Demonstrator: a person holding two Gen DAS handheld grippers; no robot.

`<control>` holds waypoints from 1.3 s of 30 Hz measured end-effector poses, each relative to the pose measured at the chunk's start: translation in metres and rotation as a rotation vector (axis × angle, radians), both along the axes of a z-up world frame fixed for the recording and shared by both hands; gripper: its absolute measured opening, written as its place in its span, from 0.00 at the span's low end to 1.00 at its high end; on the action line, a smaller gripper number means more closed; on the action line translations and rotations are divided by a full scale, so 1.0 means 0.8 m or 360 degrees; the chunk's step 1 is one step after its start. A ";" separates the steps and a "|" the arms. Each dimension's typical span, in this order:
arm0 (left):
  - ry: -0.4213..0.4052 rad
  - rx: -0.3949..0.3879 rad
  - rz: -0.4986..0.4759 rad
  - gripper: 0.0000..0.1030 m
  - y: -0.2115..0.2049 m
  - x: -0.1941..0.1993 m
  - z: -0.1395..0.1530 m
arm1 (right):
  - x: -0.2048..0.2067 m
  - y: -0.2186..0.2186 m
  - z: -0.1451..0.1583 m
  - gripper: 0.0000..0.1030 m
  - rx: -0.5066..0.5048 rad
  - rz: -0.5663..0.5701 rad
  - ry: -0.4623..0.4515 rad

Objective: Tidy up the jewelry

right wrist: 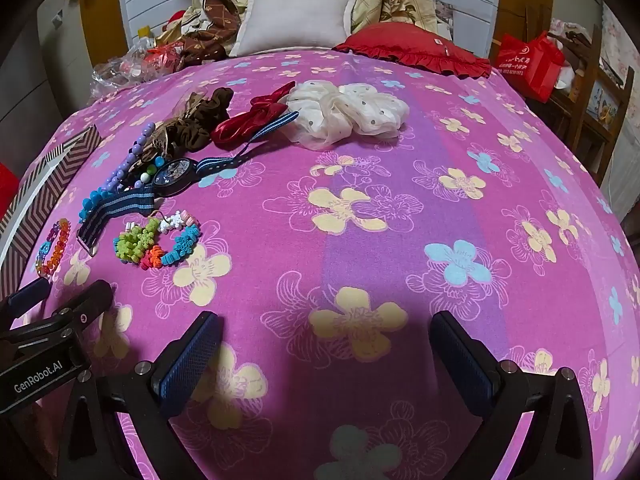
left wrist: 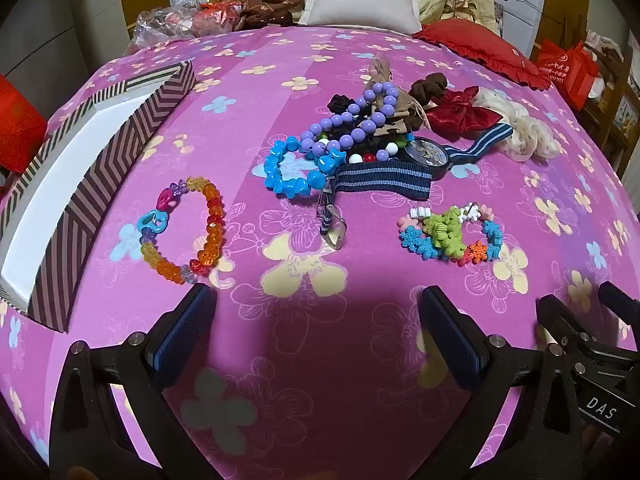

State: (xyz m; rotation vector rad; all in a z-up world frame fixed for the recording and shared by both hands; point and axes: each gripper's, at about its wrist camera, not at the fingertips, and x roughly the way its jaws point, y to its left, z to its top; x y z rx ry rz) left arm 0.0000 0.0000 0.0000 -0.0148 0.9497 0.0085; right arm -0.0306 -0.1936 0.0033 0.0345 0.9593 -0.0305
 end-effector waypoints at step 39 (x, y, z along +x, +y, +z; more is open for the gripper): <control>0.0199 -0.0062 0.0256 0.82 0.167 -0.031 0.009 | -0.088 0.062 0.088 0.99 -0.0235 -0.0082 -0.0147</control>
